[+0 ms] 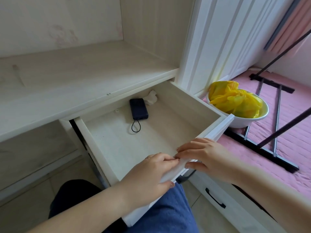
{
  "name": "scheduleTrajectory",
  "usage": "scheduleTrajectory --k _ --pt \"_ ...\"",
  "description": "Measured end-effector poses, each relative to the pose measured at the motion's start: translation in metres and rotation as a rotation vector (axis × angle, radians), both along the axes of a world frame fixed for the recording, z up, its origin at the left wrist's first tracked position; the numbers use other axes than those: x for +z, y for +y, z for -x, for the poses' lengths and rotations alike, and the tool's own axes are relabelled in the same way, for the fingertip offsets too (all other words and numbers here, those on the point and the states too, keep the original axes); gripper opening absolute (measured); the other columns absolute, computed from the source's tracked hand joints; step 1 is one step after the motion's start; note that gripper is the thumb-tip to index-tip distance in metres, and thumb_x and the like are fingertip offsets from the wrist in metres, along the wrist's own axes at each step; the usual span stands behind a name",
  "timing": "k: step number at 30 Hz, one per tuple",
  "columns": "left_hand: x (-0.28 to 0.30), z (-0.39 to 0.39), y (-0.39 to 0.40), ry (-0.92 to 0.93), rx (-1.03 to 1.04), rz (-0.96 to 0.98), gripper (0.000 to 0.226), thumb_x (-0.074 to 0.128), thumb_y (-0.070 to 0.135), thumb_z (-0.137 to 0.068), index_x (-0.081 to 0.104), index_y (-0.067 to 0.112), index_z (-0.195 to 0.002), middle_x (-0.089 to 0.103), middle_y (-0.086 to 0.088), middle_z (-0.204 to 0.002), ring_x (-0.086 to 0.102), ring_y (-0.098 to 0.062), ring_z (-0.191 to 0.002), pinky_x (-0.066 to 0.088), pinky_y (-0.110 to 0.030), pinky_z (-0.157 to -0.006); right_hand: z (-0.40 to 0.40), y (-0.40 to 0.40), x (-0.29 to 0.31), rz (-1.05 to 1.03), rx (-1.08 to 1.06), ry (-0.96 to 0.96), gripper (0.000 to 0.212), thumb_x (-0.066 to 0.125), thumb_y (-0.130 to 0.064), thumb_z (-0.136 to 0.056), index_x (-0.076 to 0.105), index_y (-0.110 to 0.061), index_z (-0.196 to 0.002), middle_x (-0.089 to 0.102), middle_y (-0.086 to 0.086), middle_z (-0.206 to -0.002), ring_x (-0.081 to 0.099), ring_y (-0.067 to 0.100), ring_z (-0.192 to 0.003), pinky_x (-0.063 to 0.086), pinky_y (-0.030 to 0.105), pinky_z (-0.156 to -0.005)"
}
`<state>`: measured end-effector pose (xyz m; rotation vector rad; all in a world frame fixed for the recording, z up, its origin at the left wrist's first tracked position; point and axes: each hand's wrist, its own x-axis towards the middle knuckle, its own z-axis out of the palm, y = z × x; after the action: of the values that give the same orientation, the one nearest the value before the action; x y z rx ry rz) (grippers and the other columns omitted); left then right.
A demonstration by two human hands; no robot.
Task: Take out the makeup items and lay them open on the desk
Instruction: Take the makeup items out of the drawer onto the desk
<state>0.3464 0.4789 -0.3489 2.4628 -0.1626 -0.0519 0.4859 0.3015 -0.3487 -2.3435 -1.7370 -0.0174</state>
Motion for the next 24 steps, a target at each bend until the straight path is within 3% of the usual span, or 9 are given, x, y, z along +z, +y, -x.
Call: scheduleTrajectory --k 8,14,24 --pt "-0.001 0.001 0.009 -0.024 0.012 0.023 0.054 0.057 0.032 -0.09 0.038 0.036 -0.14 0.043 0.021 -0.132 0.035 -0.001 -0.123 0.032 -0.017 -0.101 -0.005 0.009 -0.001 0.001 0.029 -0.03 0.031 0.065 -0.04 -0.081 0.059 -0.04 -0.112 0.064 -0.018 -0.112 0.061 0.008 -0.1 0.05 0.027 -0.085" --pt "-0.004 -0.002 0.011 -0.055 0.024 0.0 0.054 0.054 0.031 -0.091 0.036 0.034 -0.142 0.042 0.019 -0.134 0.034 -0.002 -0.124 0.029 -0.012 -0.099 -0.007 0.012 -0.001 -0.007 0.048 -0.081 0.029 0.047 -0.046 -0.088 0.062 -0.037 -0.111 0.065 -0.018 -0.112 0.061 0.007 -0.098 0.042 0.017 -0.083" --pt "-0.001 -0.02 0.043 -0.032 0.113 -0.046 0.053 0.052 0.027 -0.093 0.034 0.033 -0.143 0.042 0.017 -0.136 0.038 -0.005 -0.125 0.033 -0.02 -0.102 -0.03 0.054 -0.002 -0.044 0.076 -0.021 0.028 0.051 -0.041 -0.089 0.063 -0.033 -0.113 0.066 -0.012 -0.114 0.063 0.014 -0.1 0.053 0.03 -0.082"
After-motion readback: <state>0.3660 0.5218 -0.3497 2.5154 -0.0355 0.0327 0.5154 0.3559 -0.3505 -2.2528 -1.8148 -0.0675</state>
